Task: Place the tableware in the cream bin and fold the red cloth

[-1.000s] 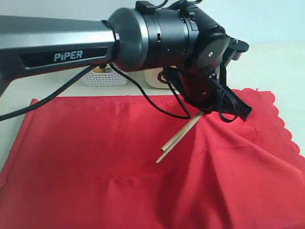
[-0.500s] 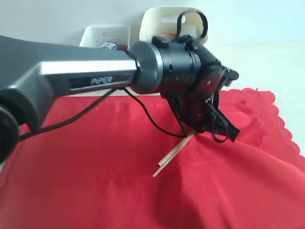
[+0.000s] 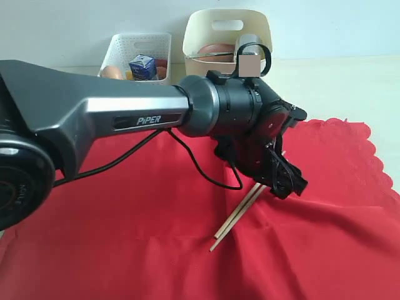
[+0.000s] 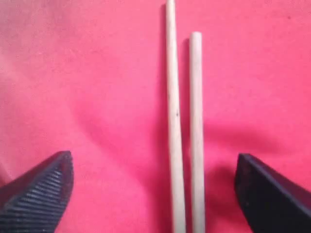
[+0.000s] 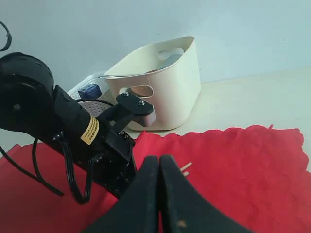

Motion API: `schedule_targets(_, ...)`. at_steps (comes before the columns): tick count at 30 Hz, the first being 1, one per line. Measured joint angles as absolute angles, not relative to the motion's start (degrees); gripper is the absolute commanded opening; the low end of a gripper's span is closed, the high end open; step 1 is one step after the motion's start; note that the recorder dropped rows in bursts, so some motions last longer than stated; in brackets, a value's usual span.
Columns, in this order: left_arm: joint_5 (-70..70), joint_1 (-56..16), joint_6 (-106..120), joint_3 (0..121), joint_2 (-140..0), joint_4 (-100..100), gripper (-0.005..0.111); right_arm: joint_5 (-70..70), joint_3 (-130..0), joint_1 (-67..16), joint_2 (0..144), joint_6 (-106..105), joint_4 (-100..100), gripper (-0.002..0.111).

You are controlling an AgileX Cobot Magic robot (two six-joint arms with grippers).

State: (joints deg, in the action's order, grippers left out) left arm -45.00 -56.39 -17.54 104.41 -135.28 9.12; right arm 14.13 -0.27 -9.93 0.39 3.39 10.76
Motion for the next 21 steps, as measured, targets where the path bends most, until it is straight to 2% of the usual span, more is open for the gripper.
schedule_targets(2,-45.4,-56.5,-16.9,104.3,-134.0,8.8,0.075,14.1,-0.3,-9.9,0.4,3.4,10.8,0.0)
schedule_targets(10,-46.5,-56.5,-16.5,104.3,-132.8,8.8,0.021,14.1,-0.3,-9.9,0.4,3.4,10.8,0.0)
schedule_targets(14,-46.4,-56.5,-16.5,104.3,-135.0,8.7,0.0,14.1,-0.3,-9.9,0.4,3.4,10.8,0.0)
schedule_targets(21,-46.4,-56.6,-16.5,104.5,-136.4,8.6,0.0,14.1,-0.3,-9.9,0.4,3.4,10.8,0.0)
